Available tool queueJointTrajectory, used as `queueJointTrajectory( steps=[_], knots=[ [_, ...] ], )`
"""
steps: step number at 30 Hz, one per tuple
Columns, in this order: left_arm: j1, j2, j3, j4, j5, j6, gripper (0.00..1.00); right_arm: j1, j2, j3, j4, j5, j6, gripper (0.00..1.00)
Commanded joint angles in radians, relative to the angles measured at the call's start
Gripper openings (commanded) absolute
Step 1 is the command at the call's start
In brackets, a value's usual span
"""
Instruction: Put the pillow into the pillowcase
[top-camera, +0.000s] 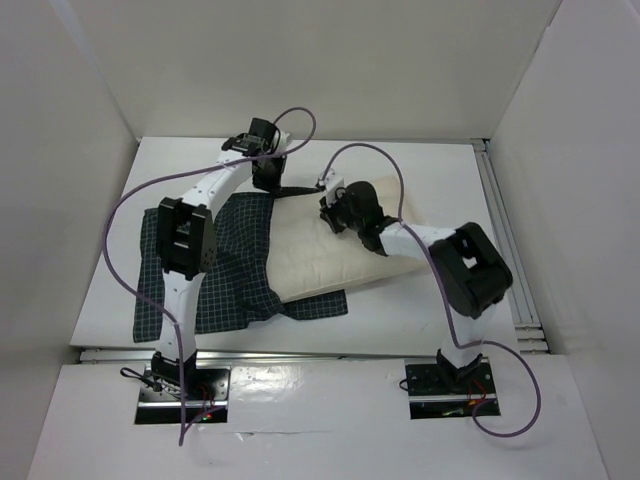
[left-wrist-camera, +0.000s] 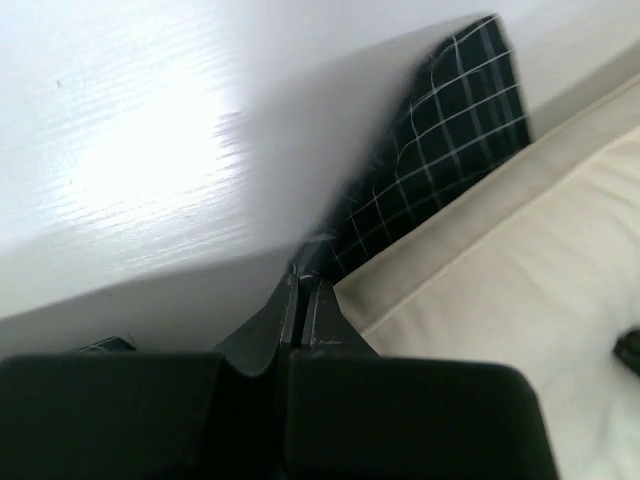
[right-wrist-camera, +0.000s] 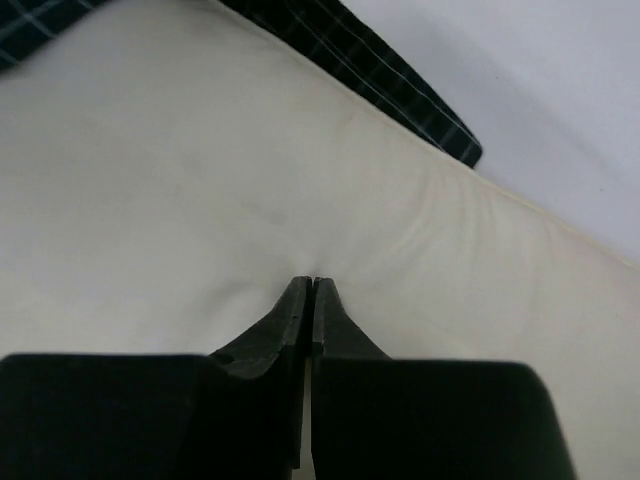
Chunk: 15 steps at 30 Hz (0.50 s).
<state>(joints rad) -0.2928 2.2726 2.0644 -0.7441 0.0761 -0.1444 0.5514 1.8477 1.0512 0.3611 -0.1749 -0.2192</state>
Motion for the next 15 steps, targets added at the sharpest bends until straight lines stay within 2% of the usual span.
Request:
queueJointTrajectory(
  steps=[1, 6, 8, 10, 14, 15],
  knots=[
    [-0.052, -0.142, 0.053, 0.078, 0.071, -0.021, 0.0, 0.01, -0.154, -0.095, 0.125, -0.072, 0.076, 0.0],
    [-0.12, -0.127, 0.106, 0.078, 0.042, -0.021, 0.0, 0.019, -0.251, -0.145, 0.187, -0.208, 0.11, 0.0],
    [-0.12, -0.084, 0.189, 0.057, 0.085, -0.046, 0.0, 0.03, -0.26, -0.158, 0.226, -0.222, 0.135, 0.0],
    [-0.131, -0.07, 0.207, 0.034, 0.138, -0.055, 0.0, 0.03, -0.249, -0.158, 0.226, -0.222, 0.135, 0.0],
    [-0.174, -0.078, 0.155, 0.069, 0.056, -0.032, 0.0, 0.045, -0.239, -0.149, 0.172, -0.074, 0.098, 0.0],
    [-0.174, -0.087, 0.155, 0.08, 0.044, -0.032, 0.0, 0.045, -0.261, -0.134, 0.109, 0.004, 0.089, 0.06]
  ],
)
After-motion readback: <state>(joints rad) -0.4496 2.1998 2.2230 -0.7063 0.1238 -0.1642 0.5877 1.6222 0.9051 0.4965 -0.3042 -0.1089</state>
